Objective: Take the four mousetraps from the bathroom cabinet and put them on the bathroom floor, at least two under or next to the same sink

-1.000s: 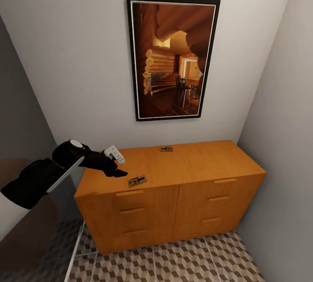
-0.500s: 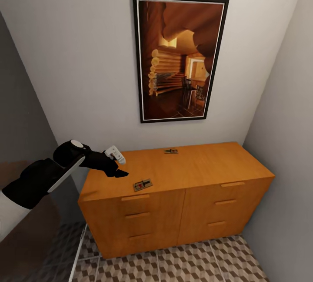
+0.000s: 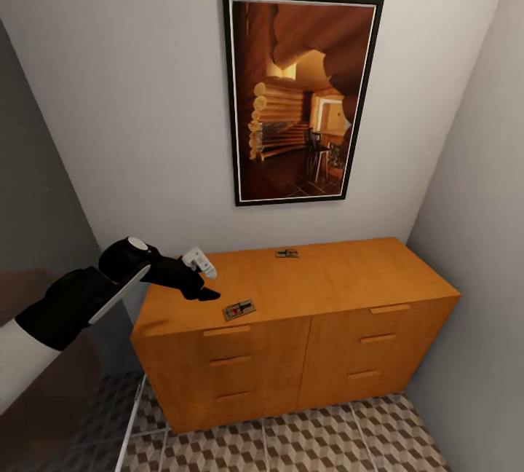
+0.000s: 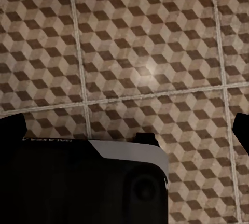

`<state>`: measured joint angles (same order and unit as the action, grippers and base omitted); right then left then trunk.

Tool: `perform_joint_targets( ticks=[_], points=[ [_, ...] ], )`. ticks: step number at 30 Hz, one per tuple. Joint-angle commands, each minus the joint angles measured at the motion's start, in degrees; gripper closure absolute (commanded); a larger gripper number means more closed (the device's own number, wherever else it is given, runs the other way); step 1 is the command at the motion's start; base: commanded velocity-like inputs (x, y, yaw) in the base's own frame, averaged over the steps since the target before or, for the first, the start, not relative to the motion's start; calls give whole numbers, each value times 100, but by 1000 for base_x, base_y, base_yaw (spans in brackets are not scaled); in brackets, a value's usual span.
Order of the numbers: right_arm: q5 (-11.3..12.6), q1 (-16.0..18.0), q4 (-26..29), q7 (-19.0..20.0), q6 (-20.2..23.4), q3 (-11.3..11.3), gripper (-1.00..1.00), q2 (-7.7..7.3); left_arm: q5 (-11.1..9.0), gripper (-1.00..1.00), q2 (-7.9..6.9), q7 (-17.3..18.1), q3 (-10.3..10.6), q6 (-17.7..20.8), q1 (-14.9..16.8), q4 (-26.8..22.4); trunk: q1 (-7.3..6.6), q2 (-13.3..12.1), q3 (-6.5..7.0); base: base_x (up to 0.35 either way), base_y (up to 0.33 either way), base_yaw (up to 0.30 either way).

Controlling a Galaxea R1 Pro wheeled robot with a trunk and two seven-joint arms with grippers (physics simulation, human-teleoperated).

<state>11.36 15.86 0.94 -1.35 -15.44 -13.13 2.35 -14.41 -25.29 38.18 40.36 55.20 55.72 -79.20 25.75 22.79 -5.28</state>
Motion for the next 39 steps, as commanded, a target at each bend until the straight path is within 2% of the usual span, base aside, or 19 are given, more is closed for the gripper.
perform_joint_targets(
  ticks=[1,5,13,34,39],
  points=[
    [50,5,-6,-14,-20,-49,-100,2,-11,-100,-2,1,40,24,9,1,4,13,-13,0,0,0],
    [50,5,-6,-14,-20,-49,-100,2,-13,-100,20,-2,163,-68,9,21,4,13,-13,0,0,0],
    [50,5,-6,-14,-20,-47,-100,0,-17,-100,128,4,218,-391,9,223,4,13,-13,0,0,0],
    [50,5,-6,-14,-20,-44,-100,-6,-18,-100,316,14,280,-479,9,569,4,13,-13,0,0,0],
    [50,5,-6,-14,-20,-44,-100,-7,-18,-100,377,14,304,-672,9,734,4,13,-13,0,0,0]
  ],
)
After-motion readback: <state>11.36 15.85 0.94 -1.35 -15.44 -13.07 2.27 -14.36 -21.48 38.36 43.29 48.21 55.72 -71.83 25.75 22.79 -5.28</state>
